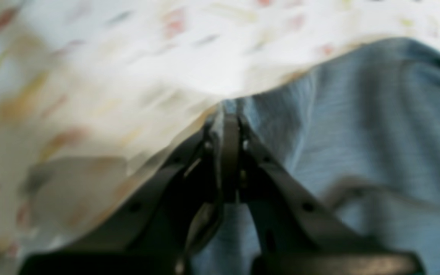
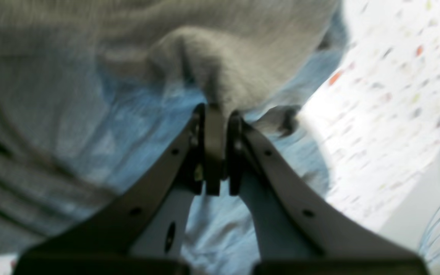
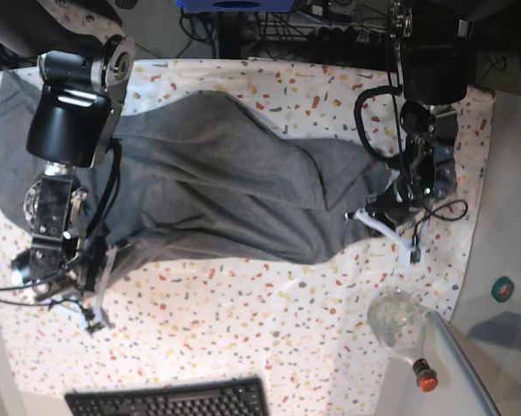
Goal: Layout the t-shirt on the table in an organized manner, then fold the t-shirt properly
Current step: 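Grasp the shirt with both grippers and lift it off the table, then lay the lifted shirt flat on the table with both grippers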
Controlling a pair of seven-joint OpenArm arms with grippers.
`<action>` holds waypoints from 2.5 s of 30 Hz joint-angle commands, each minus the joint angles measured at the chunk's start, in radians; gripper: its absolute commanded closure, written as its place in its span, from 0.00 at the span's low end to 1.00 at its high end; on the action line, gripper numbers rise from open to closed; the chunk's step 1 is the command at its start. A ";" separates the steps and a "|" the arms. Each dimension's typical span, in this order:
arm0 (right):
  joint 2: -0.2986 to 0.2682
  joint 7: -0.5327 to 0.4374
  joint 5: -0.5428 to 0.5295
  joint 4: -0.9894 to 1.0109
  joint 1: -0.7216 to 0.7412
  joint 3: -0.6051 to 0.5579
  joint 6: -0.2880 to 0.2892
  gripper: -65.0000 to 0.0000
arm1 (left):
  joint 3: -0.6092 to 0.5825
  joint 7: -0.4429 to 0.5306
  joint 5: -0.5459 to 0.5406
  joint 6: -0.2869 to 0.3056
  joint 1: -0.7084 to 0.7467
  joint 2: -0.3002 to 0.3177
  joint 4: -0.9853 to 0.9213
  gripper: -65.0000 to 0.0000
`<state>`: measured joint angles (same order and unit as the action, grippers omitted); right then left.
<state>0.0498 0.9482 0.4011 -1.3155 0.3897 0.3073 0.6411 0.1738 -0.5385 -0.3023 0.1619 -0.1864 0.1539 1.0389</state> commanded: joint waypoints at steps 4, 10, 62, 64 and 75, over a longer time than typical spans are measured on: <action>-0.077 -0.044 0.008 -0.011 0.119 0.000 -0.002 1.00 | -0.043 -0.061 -0.007 0.001 -0.186 0.037 0.113 1.00; -0.201 -0.107 0.006 0.077 0.303 0.006 -0.005 1.00 | -0.199 -0.116 -0.008 -0.003 -0.497 0.017 0.060 1.00; -0.070 0.093 0.005 -0.379 -0.478 0.402 -0.011 0.89 | -0.138 -0.176 -0.005 -0.002 0.336 -0.001 0.467 1.00; -0.047 0.101 0.005 -0.384 -0.476 0.408 -0.011 0.65 | -0.138 -0.176 -0.005 -0.002 0.334 0.000 0.467 1.00; 0.069 -0.010 0.003 -0.565 -0.427 0.633 -0.013 0.56 | -0.076 -0.173 -0.015 -0.003 0.420 0.006 0.574 0.18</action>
<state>0.1295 0.9463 0.4068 -1.8656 -0.0448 0.9417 0.6357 0.0822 -0.7345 -0.3141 0.1627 0.2432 0.1478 1.5871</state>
